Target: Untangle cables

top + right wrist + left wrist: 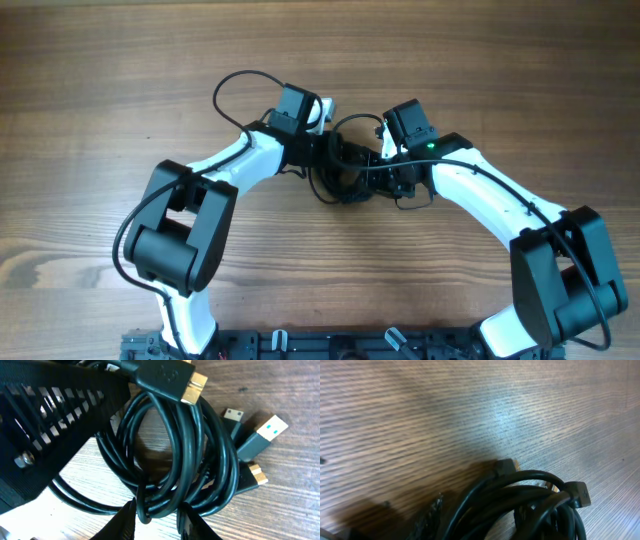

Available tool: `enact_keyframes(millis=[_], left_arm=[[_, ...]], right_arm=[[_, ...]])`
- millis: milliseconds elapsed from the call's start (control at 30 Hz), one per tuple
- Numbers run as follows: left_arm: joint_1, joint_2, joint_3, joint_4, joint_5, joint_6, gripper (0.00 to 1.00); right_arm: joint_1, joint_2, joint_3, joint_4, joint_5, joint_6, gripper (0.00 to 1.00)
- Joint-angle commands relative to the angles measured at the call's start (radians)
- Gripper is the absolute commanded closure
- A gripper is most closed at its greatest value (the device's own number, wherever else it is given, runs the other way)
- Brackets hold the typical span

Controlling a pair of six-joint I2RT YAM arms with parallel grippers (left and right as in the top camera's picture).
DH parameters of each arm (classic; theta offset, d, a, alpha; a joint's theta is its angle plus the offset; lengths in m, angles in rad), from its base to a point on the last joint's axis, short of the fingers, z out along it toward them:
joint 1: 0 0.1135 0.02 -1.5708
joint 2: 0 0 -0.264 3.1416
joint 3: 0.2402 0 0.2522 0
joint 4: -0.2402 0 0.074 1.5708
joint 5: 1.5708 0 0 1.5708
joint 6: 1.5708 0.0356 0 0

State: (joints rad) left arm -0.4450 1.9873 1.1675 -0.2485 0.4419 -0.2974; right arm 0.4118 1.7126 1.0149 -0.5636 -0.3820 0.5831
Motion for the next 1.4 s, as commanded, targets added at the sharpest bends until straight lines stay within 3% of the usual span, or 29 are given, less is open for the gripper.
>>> enact_keyframes(millis=[0,433,600,767,833,1000,1100,1233,1367], left_arm=[[-0.03,0.034,0.014,0.011,-0.005,-0.001,0.51],[-0.037,0.038,0.014,-0.111,-0.005,0.003,0.57],[-0.059,0.039,0.014,-0.15,-0.005,0.093,0.58],[-0.072,0.039,0.014,-0.213,-0.005,0.131,0.59],[-0.069,0.038,0.015,-0.23,-0.006,0.13,0.65],[-0.029,0.038,0.021,-0.279,-0.037,0.13,0.92],[0.023,0.038,0.036,-0.335,-0.071,0.132,0.95],[0.119,0.038,0.04,-0.349,-0.065,0.134,0.96],[0.199,0.038,0.04,-0.333,0.051,0.134,0.96]], right_arm=[[0.006,0.0,-0.038,-0.002,0.021,0.074,0.71],[0.006,0.0,-0.079,0.055,0.005,0.127,0.73],[0.006,0.0,-0.079,0.111,-0.047,0.127,0.74],[0.006,0.0,-0.079,0.159,-0.072,0.123,0.68],[0.006,0.0,-0.079,0.221,-0.158,0.107,0.67],[0.005,0.0,-0.078,0.313,-0.221,0.055,0.59],[0.005,-0.002,-0.065,0.314,-0.222,0.014,0.51],[0.005,-0.015,0.004,0.261,-0.217,-0.055,0.5],[0.011,-0.032,0.087,0.174,-0.214,-0.114,0.51]])
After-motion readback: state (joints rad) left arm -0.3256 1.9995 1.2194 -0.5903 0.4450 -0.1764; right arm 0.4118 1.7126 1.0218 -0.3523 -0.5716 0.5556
